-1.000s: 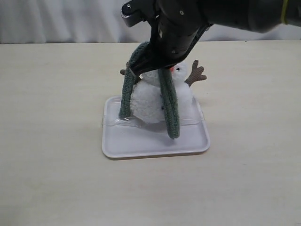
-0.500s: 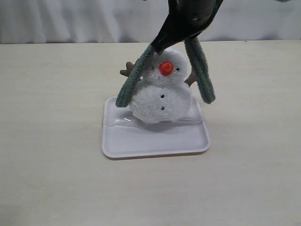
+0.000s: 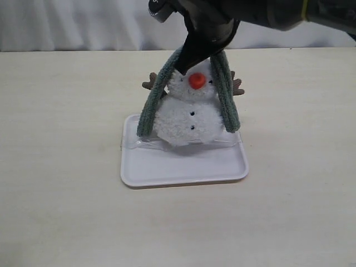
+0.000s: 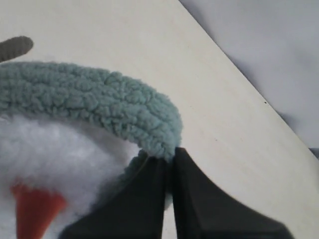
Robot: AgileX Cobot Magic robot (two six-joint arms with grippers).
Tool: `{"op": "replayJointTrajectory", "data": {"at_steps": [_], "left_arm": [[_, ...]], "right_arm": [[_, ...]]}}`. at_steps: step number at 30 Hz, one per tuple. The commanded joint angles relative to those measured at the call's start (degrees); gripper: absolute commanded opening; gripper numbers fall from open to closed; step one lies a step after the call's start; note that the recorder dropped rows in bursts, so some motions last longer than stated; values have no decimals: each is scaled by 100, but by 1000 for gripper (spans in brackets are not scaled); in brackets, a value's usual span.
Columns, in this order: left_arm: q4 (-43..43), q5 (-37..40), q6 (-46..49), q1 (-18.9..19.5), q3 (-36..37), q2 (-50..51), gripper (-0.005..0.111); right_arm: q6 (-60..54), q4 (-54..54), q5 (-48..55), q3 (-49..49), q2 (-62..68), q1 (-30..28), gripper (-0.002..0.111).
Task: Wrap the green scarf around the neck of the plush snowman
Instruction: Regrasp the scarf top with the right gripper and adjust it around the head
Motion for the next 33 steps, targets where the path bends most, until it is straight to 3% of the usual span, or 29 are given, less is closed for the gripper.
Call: {"op": "replayJointTrajectory", "data": {"at_steps": [1, 5, 15, 25, 33], "left_arm": [[-21, -79, 1, -24, 6, -9, 0], [-21, -79, 1, -24, 6, -9, 0], [-21, -79, 1, -24, 6, -9, 0], [-31, -79, 1, -24, 6, -9, 0], [-31, -79, 1, -24, 6, -9, 0]], "right_arm": [[404, -56, -146, -34, 77, -219, 4], [460, 49, -253, -34, 116, -304, 8], [274, 894, -367, -34, 116, -293, 38], [107, 957, 363, -47, -121, -279, 49], [-810, 2388, 365, -47, -702, -279, 49]]}}
